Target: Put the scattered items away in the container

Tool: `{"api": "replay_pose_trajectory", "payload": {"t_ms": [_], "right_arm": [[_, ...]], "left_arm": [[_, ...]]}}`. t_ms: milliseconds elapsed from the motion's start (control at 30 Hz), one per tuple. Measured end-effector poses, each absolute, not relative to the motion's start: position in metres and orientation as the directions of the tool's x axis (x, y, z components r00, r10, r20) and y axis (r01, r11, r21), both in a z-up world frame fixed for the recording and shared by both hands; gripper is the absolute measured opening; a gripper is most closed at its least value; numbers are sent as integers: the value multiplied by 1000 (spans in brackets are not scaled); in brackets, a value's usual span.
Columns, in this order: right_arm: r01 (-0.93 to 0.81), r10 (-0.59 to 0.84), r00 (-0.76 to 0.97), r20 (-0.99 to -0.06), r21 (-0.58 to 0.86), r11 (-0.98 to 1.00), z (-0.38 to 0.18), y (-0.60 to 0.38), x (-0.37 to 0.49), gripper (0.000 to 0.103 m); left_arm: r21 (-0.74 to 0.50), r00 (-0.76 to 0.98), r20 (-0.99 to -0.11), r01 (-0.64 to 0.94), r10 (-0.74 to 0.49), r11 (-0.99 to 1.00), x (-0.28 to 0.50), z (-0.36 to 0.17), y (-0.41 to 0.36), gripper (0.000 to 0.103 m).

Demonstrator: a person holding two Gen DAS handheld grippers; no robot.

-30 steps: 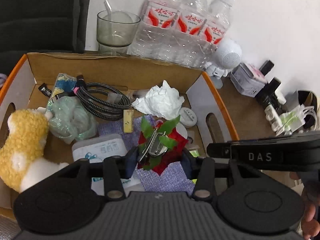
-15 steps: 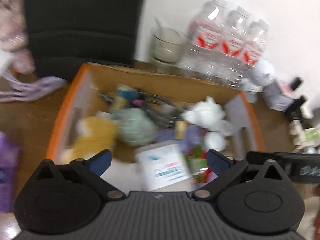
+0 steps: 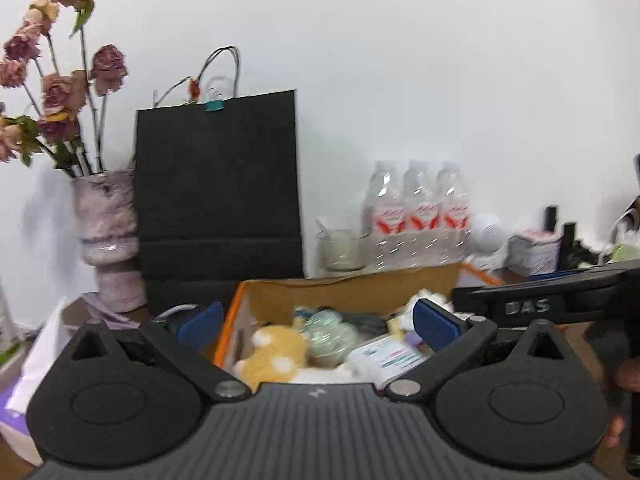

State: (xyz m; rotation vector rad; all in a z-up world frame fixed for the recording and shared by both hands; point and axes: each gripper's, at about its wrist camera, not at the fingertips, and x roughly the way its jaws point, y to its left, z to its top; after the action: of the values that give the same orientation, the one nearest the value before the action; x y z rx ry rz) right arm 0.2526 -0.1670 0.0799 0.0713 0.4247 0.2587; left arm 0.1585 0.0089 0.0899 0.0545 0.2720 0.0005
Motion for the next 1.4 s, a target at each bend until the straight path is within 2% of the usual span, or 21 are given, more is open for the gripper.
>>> {"api": "replay_pose_trajectory", "payload": {"t_ms": [100, 233, 400, 567, 733, 900, 1200, 1333, 1400], "right_arm": [[-204, 259, 877, -405, 175, 963, 82, -172, 240, 95], [-220, 292, 876, -383, 221, 950, 92, -180, 199, 95], [-275, 312, 854, -416, 148, 950, 88, -180, 132, 98], [-257, 296, 856, -424, 148, 955, 69, -190, 56, 98], [-221, 252, 868, -427, 121, 968, 53, -208, -13, 98], [-215, 232, 890, -393, 87, 973, 45, -217, -68, 98], [-246, 248, 910, -334, 47, 968, 48, -215, -115, 99], [-244, 255, 892, -373, 77, 967, 42, -216, -94, 100], [-232, 240, 874, -422, 72, 970, 37, -212, -70, 100]], "left_arm": [[21, 960, -281, 21, -14, 1000, 142, 84, 15, 103], [28, 938, -346, 14, -3, 1000, 110, 85, 18, 103], [62, 933, -359, -12, 34, 998, 50, 79, 12, 103], [-20, 922, -385, 29, -34, 999, -10, 66, 13, 103], [-8, 918, -390, 66, -64, 998, -63, 55, 6, 103], [-35, 911, -400, 94, -100, 995, -98, 51, 0, 103], [-18, 918, -386, 89, -89, 996, -140, 46, -4, 103], [-5, 913, -402, 70, -66, 998, -119, 44, -4, 103], [14, 898, -438, 63, -50, 998, -92, 41, -2, 103]]}}
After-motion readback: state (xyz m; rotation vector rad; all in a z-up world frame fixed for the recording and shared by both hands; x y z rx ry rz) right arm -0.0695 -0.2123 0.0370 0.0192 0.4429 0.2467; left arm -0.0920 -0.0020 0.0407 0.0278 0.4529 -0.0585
